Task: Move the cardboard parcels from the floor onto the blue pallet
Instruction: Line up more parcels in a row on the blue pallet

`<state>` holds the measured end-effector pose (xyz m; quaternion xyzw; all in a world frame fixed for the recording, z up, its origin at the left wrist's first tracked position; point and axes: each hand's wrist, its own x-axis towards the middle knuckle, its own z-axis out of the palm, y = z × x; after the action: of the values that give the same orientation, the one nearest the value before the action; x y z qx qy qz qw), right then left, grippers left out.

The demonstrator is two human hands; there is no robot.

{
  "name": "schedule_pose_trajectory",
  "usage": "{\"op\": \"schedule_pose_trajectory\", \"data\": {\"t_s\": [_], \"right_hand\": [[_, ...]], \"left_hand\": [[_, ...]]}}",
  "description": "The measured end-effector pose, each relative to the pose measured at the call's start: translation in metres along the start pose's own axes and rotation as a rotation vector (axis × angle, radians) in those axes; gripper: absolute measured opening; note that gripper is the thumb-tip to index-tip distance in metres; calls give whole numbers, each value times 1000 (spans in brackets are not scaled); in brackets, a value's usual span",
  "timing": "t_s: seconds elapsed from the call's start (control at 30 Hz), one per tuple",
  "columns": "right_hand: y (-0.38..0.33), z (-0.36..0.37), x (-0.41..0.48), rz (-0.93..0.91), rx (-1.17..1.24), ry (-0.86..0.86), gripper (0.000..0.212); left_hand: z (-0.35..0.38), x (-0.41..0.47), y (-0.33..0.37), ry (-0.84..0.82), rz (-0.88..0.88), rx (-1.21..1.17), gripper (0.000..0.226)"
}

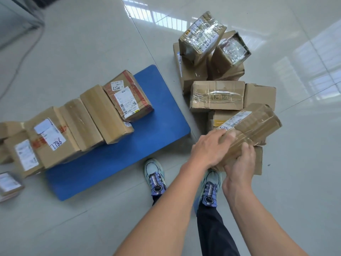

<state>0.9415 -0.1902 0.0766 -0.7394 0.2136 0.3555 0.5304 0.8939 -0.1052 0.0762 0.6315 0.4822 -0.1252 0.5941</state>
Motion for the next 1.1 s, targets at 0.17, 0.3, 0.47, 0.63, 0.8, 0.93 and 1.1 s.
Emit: {"op": "schedule_pose_trajectory", "data": {"t_s": [0.17,0.3,0.47,0.63,0.8,0.93,1.1], "right_hand": [[3,4,-20,-100,-115,-56,68],[-1,14,-27,-174,-197,-136,63],[-14,30,-29,-261,-333,-284,54],[-29,65,-21,-312,-481,-495,50],[-26,133,-5,-349,-645,-581,52],[-14,196,20,-339,-654,-605,53],[7,253,56,-326,-688,-613,54]], "left_hand": [[-18,-28,-21,67,-56,-246,55],[-33,-38,-28,118,-63,-348,51],[-51,-50,-29,245,-98,-475,49],[-78,-52,-37,353,-140,-599,52],[-116,-28,-55,388,-211,-694,52],[-151,11,-74,367,-227,-715,46],[-188,65,-98,326,-240,-648,77]]}}
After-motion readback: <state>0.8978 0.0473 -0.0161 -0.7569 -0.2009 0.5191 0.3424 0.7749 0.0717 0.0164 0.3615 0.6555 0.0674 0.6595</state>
